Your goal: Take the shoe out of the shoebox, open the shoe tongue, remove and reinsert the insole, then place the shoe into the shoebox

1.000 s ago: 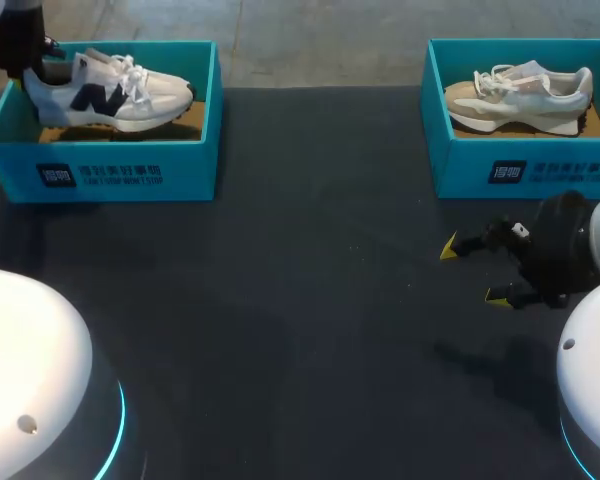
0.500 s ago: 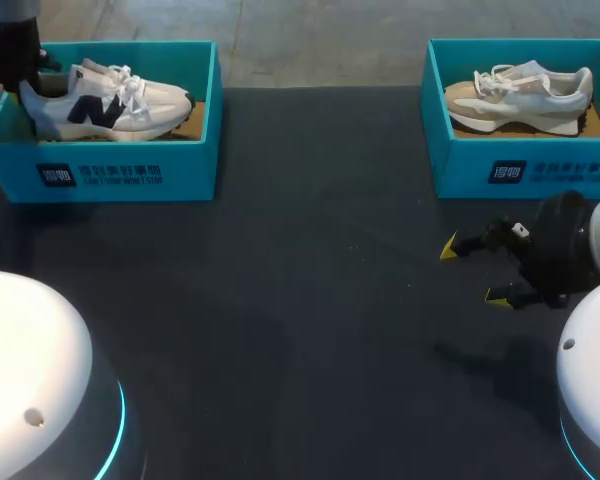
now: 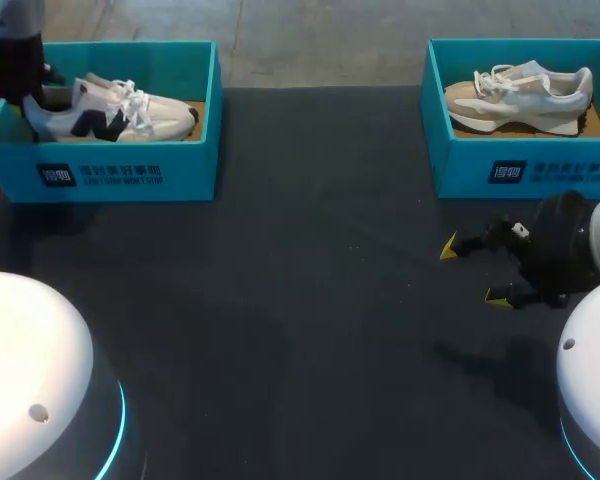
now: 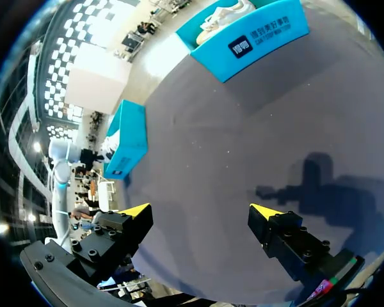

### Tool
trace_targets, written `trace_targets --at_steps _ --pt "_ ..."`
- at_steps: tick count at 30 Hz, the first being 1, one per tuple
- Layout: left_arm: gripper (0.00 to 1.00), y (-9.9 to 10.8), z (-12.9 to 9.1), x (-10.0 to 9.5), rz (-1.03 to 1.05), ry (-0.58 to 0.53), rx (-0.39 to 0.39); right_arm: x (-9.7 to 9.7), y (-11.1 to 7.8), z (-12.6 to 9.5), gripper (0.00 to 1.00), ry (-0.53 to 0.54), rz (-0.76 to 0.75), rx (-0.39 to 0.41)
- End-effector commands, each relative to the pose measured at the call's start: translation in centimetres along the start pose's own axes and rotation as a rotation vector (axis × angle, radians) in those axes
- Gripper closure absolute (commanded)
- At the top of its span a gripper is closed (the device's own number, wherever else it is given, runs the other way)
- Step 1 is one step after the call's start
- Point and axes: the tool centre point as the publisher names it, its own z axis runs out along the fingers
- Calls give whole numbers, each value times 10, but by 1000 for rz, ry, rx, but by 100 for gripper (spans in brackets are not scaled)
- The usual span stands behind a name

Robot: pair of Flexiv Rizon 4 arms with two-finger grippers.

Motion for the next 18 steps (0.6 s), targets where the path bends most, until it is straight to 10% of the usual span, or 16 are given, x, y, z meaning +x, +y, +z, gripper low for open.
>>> trace_targets --at_steps 1,18 --pt "100 -5 2 -3 -1 12 -12 1 -2 -1 0 -5 1 -3" --pt "100 -6 36 -11 -14 26 8 1 -2 -1 0 -5 1 -3"
